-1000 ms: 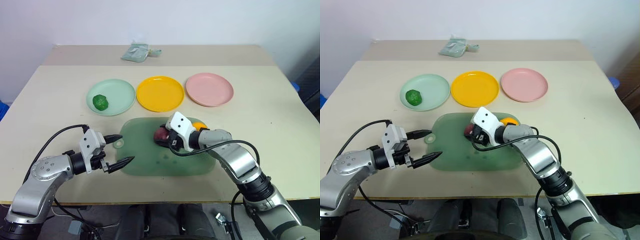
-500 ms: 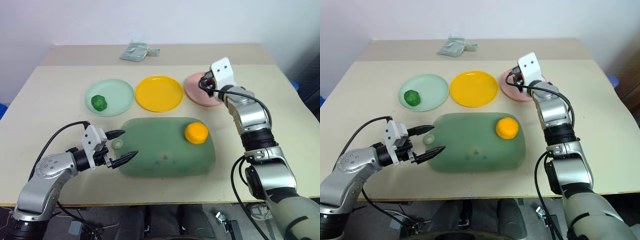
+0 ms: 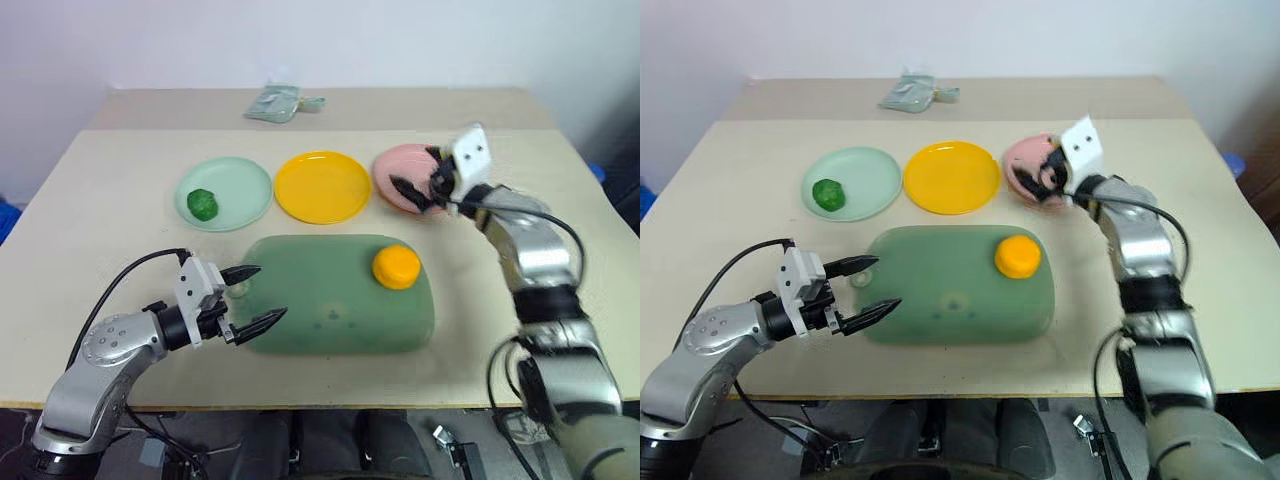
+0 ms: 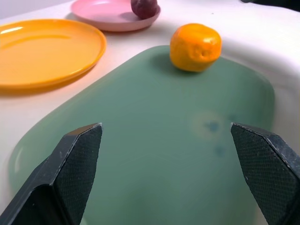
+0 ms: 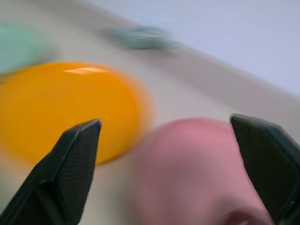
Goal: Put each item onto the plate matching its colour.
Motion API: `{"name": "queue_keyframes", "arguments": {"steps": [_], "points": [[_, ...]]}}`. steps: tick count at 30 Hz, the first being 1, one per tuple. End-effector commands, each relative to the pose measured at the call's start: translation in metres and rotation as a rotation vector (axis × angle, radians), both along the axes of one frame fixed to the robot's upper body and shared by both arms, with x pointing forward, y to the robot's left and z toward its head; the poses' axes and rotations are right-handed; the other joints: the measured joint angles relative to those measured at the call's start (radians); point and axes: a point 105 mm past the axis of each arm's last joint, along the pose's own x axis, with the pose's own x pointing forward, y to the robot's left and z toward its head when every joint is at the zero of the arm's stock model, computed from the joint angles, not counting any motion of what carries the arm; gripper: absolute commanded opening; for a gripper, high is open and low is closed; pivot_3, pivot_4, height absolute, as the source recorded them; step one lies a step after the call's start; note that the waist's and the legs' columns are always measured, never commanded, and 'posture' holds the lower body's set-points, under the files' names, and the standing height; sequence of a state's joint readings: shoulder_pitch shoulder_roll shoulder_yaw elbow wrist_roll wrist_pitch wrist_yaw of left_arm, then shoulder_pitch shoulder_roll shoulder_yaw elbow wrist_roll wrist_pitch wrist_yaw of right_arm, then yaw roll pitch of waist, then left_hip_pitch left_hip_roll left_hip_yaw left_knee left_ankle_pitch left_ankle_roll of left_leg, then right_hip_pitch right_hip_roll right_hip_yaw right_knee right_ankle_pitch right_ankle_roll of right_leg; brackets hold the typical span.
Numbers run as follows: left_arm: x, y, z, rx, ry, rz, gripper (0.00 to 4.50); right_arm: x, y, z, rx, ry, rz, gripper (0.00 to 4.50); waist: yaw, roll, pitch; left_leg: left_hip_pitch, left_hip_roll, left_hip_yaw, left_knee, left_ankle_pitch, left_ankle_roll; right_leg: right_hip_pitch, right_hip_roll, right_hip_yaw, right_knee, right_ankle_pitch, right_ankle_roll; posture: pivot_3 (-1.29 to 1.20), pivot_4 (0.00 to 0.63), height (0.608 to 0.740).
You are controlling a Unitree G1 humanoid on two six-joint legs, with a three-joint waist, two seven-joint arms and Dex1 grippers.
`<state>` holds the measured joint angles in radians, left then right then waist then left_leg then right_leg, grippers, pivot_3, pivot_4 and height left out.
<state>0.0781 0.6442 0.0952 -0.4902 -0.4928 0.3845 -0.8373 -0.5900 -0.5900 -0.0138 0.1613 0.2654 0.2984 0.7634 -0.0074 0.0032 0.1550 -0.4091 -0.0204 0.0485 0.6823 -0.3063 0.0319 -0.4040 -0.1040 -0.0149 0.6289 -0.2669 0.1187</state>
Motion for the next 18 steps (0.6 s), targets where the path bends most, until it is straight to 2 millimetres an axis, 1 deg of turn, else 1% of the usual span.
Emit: {"name": "queue_keyframes", "arguments": {"steps": [1, 2, 4, 7, 9, 10, 12, 13, 16, 18], "points": [[0.0, -0.005, 0.01, -0.011, -0.037, -0.035, 4.5, -0.054, 0.008, -0.012, -0.09, 0.101, 0.244, 4.47, 0.004, 0.0, 0.0, 0.0, -0.001, 0.0, 0.0, -0.001, 0.001, 0.001, -0.001, 0.0, -0.001, 0.0, 0.0, 0.0, 0.15, 0.74], [0.001, -0.005, 0.01, -0.011, -0.038, -0.038, 4.5, -0.06, 0.007, -0.019, -0.106, 0.132, 0.255, 4.47, -0.001, 0.0, 0.0, 0.0, -0.001, 0.0, 0.0, -0.002, 0.003, 0.001, -0.001, 0.0, -0.001, 0.0, 0.0, 0.0, 0.15, 0.74], [0.003, -0.005, 0.01, -0.01, -0.038, -0.044, 4.5, -0.065, 0.006, -0.026, -0.12, 0.166, 0.247, 4.47, -0.013, 0.0, 0.0, 0.001, -0.001, 0.0, 0.0, -0.003, 0.005, 0.001, -0.002, 0.0, -0.001, 0.0, 0.0, 0.0, 0.15, 0.74], [0.006, -0.007, 0.01, -0.009, -0.04, -0.057, 4.5, -0.066, 0.006, -0.044, -0.138, 0.222, 0.223, 4.47, -0.014, 0.0, 0.0, 0.003, 0.001, 0.001, -0.001, -0.002, 0.003, 0.0, -0.002, 0.0, 0.001, 0.0, 0.0, 0.0, 0.15, 0.74], [0.007, -0.008, 0.01, -0.008, -0.042, -0.061, 4.5, -0.065, 0.009, -0.048, -0.125, 0.238, 0.217, 4.47, -0.01, 0.0, 0.0, 0.003, 0.001, 0.0, -0.003, -0.001, 0.001, -0.001, -0.001, 0.0, 0.001, 0.0, 0.0, 0.0, 0.15, 0.74], [0.007, -0.008, 0.01, -0.007, -0.043, -0.062, 4.5, -0.064, 0.01, -0.049, -0.116, 0.244, 0.212, 3.93, -0.009, 0.0, 0.0, 0.003, 0.001, 0.0, -0.003, 0.001, -0.003, -0.001, -0.001, 0.0, 0.001, 0.0, 0.0, 0.0, 0.15, 0.74], [0.007, -0.007, 0.011, -0.005, -0.045, -0.059, 4.5, -0.063, 0.014, -0.048, -0.099, 0.245, 0.219, 3.18, -0.006, 0.0, 0.0, 0.002, 0.001, 0.0, -0.003, 0.001, -0.003, -0.002, -0.002, 0.0, 0.0, 0.0, 0.0, 0.0, 0.15, 0.74], [0.007, -0.006, 0.011, -0.004, -0.046, -0.056, 4.5, -0.064, 0.016, -0.047, -0.09, 0.244, 0.229, 2.62, -0.005, 0.0, 0.0, 0.002, 0.0, 0.0, -0.002, 0.001, -0.003, -0.001, -0.002, 0.0, 0.0, 0.0, 0.0, 0.0, 0.15, 0.74], [0.006, -0.002, 0.009, 0.003, -0.044, -0.037, 4.5, -0.063, 0.023, -0.039, -0.069, 0.215, 0.247, 1.17, -0.006, 0.0, -0.001, 0.002, 0.0, 0.0, -0.002, 0.001, -0.003, -0.001, -0.002, 0.0, 0.0, 0.0, 0.0, 0.0, 0.15, 0.74], [0.004, 0.0, 0.008, 0.007, -0.043, -0.025, 4.5, -0.059, 0.031, -0.028, -0.035, 0.173, 0.254, 1.17, -0.007, 0.0, -0.001, 0.002, 0.0, 0.0, -0.003, 0.001, -0.003, -0.001, -0.002, 0.0, 0.0, 0.0, 0.0, 0.0, 0.15, 0.74]]}}
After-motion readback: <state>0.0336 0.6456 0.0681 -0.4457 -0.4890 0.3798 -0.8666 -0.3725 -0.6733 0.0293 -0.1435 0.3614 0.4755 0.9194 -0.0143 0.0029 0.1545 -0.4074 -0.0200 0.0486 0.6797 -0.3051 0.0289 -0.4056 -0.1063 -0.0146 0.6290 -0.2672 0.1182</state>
